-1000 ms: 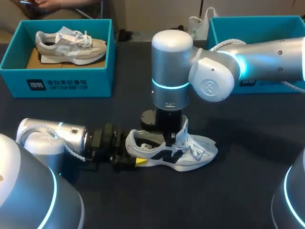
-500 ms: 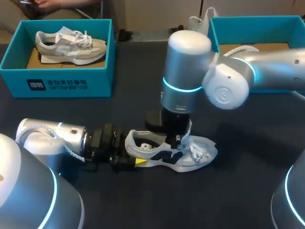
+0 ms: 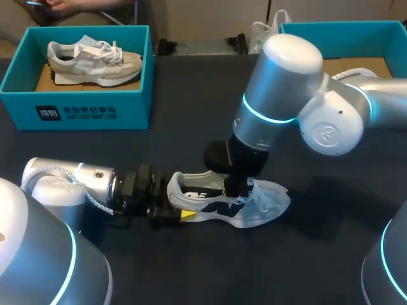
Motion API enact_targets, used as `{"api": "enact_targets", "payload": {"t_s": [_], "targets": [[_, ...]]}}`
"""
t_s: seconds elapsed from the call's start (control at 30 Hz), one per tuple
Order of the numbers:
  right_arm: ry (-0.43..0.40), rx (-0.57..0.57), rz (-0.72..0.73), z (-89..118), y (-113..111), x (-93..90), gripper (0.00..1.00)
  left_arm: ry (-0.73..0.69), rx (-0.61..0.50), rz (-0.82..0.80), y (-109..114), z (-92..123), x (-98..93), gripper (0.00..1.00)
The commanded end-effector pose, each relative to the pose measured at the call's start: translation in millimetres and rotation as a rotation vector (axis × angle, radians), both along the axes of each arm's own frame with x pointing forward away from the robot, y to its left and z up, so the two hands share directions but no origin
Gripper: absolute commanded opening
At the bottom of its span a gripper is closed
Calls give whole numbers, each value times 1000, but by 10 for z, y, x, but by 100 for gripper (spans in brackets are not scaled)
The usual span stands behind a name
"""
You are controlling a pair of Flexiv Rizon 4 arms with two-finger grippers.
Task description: Take the shoe out of the shoebox, open the shoe tongue, remove and reinsert the insole, then place the shoe into the shoebox
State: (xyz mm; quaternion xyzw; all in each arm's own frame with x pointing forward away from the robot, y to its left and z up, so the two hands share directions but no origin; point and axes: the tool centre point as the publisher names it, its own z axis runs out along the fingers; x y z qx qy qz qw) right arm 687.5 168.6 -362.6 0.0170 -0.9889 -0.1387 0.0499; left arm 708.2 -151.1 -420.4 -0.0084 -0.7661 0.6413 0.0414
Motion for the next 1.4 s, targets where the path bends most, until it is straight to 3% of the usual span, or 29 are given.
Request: {"api": "enact_targets", "payload": {"t_s": [0.03, 0.33, 0.67, 1.13, 1.4], "targets": [[-7, -8, 0, 21, -26, 23, 0, 0, 0, 3, -9, -1, 13, 0], [-36, -76, -23, 7, 166, 103, 2, 0, 0, 3, -9, -1, 13, 0], [-108, -107, -77, -63, 236, 132, 30, 0, 0, 3, -9, -1, 13, 0], [-150, -122, -142, -255, 152, 299, 38, 0, 0, 3, -9, -1, 13, 0], [-124, -157, -134, -411, 186, 387, 45, 0, 0, 3, -9, -1, 13, 0]]}}
